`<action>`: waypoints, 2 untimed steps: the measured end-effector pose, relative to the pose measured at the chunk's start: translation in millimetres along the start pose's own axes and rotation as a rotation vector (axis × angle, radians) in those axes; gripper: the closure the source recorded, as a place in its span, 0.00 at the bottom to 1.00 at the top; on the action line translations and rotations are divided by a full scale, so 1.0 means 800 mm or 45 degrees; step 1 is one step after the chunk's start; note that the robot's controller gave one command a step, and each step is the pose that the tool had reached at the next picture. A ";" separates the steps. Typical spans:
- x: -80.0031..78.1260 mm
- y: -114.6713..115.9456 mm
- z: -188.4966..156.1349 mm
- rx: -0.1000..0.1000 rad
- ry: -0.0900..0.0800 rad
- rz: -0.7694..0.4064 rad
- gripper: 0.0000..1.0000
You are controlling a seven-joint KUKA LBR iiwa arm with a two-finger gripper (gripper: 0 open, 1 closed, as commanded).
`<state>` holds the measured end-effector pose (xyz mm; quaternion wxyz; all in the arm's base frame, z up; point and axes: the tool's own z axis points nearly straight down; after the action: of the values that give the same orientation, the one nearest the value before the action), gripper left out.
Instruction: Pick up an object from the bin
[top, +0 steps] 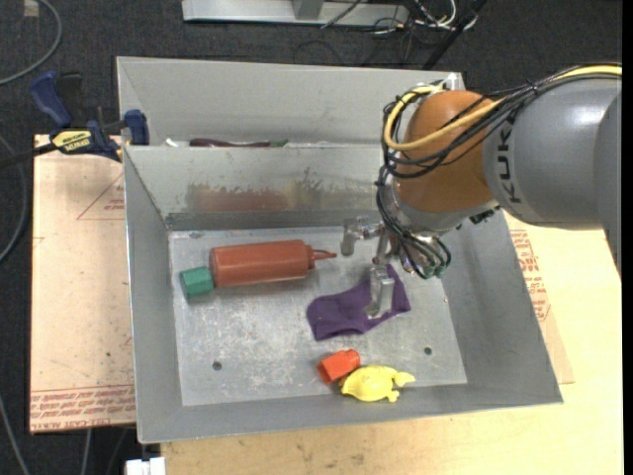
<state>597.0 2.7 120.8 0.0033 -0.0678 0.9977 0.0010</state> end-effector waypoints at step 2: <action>0.006 0.007 0.077 -0.003 -0.009 -0.061 1.00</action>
Offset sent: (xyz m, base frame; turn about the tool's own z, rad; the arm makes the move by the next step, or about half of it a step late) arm -0.0090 -0.0005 -0.0508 -0.0624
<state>592.0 8.2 59.1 0.0069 -0.0917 0.9958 0.0022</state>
